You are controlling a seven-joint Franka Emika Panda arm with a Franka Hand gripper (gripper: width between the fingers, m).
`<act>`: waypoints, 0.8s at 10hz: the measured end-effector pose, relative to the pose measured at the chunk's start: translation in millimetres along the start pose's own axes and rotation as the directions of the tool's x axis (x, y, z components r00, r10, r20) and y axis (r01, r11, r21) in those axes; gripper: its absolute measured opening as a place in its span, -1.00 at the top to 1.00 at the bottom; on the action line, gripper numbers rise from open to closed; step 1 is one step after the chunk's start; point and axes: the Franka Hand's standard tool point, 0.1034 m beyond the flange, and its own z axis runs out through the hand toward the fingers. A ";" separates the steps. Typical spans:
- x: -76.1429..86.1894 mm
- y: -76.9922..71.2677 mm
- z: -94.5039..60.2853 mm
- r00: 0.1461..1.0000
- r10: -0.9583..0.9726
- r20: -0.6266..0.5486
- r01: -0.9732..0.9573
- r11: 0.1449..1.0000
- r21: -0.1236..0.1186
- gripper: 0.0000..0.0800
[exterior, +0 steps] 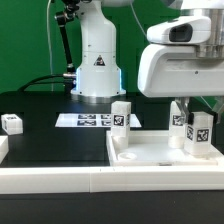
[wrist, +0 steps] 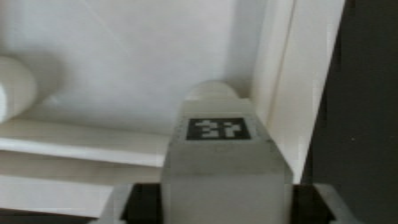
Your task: Assemble square table
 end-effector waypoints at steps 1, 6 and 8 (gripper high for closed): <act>0.0 0.1 0.0 1.000 0.000 0.000 0.000 1.000 0.000 0.27; 0.0 0.7 0.6 0.936 0.352 -0.002 -0.352 0.936 0.004 0.27; 0.1 3.0 1.2 0.820 0.573 -0.013 -0.572 0.820 0.030 0.27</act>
Offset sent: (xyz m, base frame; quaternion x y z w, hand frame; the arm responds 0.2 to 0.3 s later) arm 0.0000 0.0000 0.0000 0.0000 0.0000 0.1938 0.9810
